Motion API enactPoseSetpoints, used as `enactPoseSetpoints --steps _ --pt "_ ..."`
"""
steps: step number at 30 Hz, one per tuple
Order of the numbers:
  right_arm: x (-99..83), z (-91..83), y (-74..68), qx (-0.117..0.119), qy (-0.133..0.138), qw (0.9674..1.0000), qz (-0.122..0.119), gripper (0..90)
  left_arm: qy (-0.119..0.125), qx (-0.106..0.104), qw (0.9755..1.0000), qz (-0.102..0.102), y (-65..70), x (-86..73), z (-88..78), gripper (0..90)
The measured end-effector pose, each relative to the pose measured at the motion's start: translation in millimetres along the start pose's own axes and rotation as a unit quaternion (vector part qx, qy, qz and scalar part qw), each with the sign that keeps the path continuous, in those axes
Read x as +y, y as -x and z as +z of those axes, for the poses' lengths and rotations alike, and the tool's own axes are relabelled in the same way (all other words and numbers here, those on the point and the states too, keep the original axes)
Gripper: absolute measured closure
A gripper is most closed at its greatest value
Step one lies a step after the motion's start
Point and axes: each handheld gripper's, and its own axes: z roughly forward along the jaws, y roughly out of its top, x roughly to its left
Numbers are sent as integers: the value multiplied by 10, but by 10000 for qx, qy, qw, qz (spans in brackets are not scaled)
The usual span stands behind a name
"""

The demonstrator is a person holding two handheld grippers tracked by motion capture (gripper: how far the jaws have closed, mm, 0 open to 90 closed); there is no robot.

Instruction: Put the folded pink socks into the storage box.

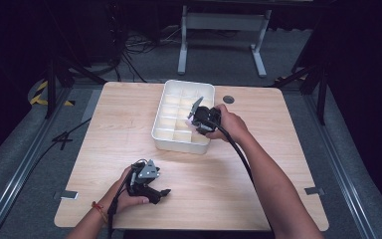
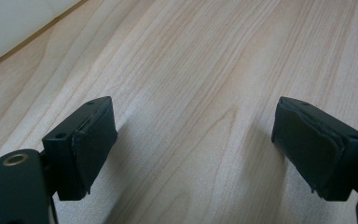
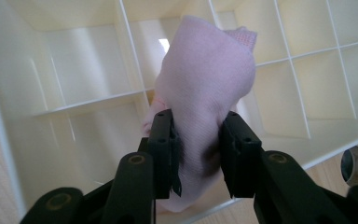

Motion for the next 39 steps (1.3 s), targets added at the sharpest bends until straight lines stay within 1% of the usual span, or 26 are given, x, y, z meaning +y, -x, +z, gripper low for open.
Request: enactPoseSetpoints --steps 1,5,6,10,11,13,15,16,17,20,21,22,23,25,27,28,31,33,35,39 --pt "4 9 7 -23 -9 10000 -38 695 2 1 10000 0 0 -1 0 140" --pt "24 41 20 -26 -104 9999 -62 710 1 -2 10000 -1 0 0 0 140" --pt "24 47 16 -6 -134 9999 -24 712 3 -1 10000 2 0 -1 0 140" --pt "31 96 24 19 -235 9997 -9 719 21 11 10000 -23 5 -3 2 140" --pt "35 101 25 18 -268 9996 9 719 17 14 10000 -9 3 -2 1 140" --pt "52 127 23 -16 -362 9993 -49 719 15 15 10000 -6 3 -2 1 140" --pt "73 140 35 3 -459 9989 -82 719 17 11 10000 -6 3 -2 2 140" --pt "83 151 36 -2 -502 9987 -51 719 17 9 10000 -21 4 -3 3 140" --pt "88 164 35 -5 -522 9986 -72 719 15 14 10000 -17 4 -3 2 140" --pt "98 208 9 -69 -601 9981 -119 720 14 14 10000 -9 3 -2 1 140" --pt "114 256 -33 -164 -728 9970 -227 722 16 12 10000 -11 3 -2 1 140" --pt "119 271 -39 -180 -757 9967 -248 722 15 14 10000 -6 2 -2 1 140" --pt "116 273 -26 -143 -745 9968 -249 722 15 13 10000 -8 3 -2 1 140" --pt "94 274 7 -15 -681 9976 -111 722 17 12 10000 -8 3 -2 2 140" --pt "85 276 21 15 -662 9978 -101 722 12 9 10000 3 1 -1 1 140" --pt "74 285 30 53 -623 9980 -24 721 6 6 10000 7 0 -1 1 140" --pt "64 298 44 113 -591 9982 79 713 10 9 10000 -6 2 -1 1 139" --pt "46 276 65 162 -526 9984 152 694 7 7 10000 -6 1 -1 1 140" --pt "13 242 105 249 -401 9984 315 672 4 -2 10000 7 0 0 1 139" --pt "-24 173 134 363 -304 9980 419 624 -6 5 10000 8 0 -1 -1 139"
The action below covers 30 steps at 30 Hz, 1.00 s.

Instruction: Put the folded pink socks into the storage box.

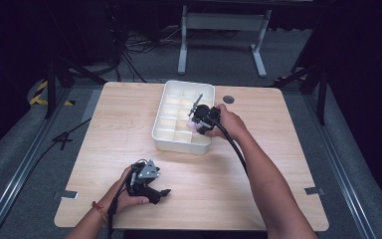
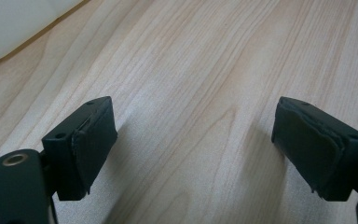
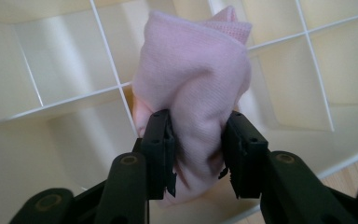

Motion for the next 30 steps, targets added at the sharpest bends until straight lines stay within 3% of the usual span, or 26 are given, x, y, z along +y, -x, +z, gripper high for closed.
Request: enactPoseSetpoints --steps 6,9,17,19,22,28,30 --pt "-34 -102 28 49 152 9998 75 616 2 -3 10000 8 -1 1 0 140" --pt "-50 -145 41 108 143 9998 50 704 14 0 10000 -13 2 0 1 139" --pt "-11 4 -37 -33 -465 9986 -261 797 17 4 10000 1 1 0 2 140" --pt "-12 35 -48 -56 -471 9985 -256 795 14 -2 10000 -1 0 0 1 140" --pt "-29 35 -23 45 -304 9994 -179 796 16 2 10000 -15 2 0 2 140" --pt "-38 19 -19 79 -236 9996 -93 760 1 3 10000 7 -1 0 0 139" --pt "-60 -22 1 150 -63 9999 38 755 3 1 10000 5 -1 0 0 140"
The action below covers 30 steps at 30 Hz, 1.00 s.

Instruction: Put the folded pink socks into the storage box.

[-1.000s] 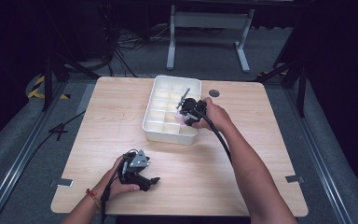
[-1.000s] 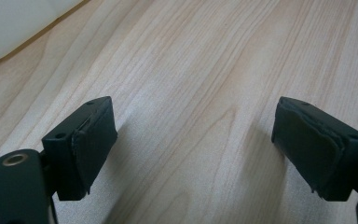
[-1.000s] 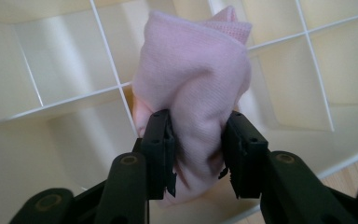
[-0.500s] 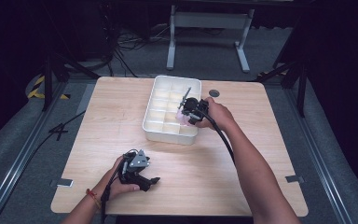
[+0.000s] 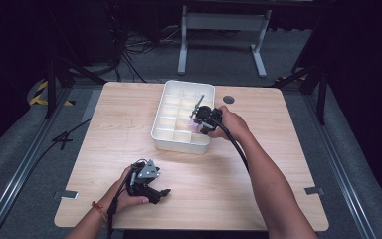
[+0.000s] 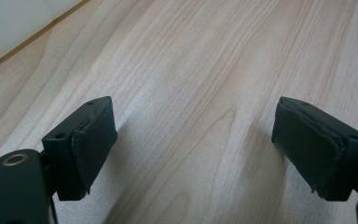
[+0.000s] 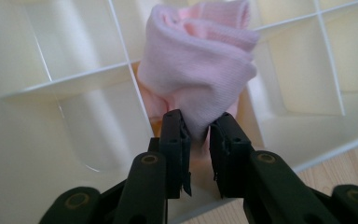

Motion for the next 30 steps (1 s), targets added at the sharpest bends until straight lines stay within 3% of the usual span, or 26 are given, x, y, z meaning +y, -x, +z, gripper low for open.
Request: enactPoseSetpoints --steps 8,12,16,19,24,30 --pt "-67 -196 50 65 709 9972 209 659 10 -2 10000 -16 2 0 2 139" --pt "-38 -188 16 -43 933 9953 256 551 11 -2 10000 -16 2 0 2 139" --pt "-15 -149 11 -91 1125 9927 430 504 10 -2 10000 -15 2 0 2 139" --pt "-7 -104 4 -40 1183 9918 483 536 -4 -2 10000 0 0 1 0 139" --pt "-3 -43 -32 -87 1211 9912 528 709 -5 -3 10000 0 0 1 0 139" --pt "-53 -50 -38 -104 1130 9927 405 796 -2 -3 10000 -1 0 1 0 139"
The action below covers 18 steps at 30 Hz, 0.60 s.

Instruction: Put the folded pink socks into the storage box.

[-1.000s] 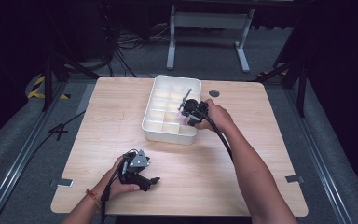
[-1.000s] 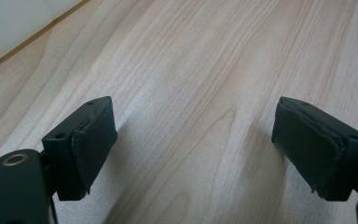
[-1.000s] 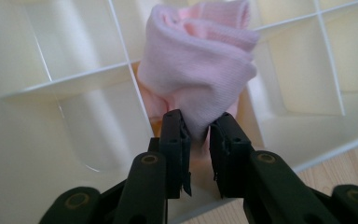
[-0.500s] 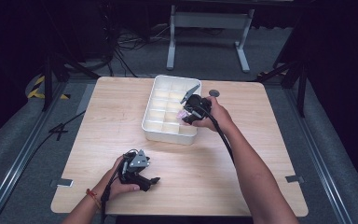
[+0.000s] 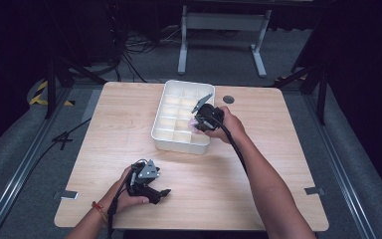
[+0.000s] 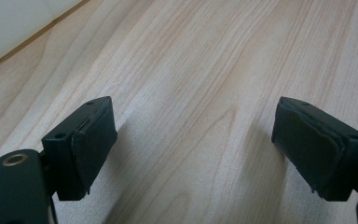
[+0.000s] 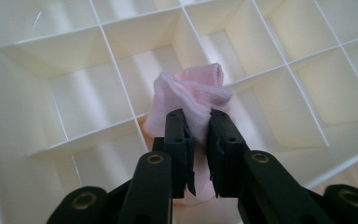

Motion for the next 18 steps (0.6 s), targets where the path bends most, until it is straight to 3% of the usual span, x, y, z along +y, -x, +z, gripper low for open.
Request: enactPoseSetpoints --steps 10,18 --pt "-41 -20 -18 -54 18 10000 11 784 11 -3 10000 -16 2 0 1 139" --pt "-62 -145 -17 -58 224 9997 75 724 12 -2 10000 -17 2 0 2 139"
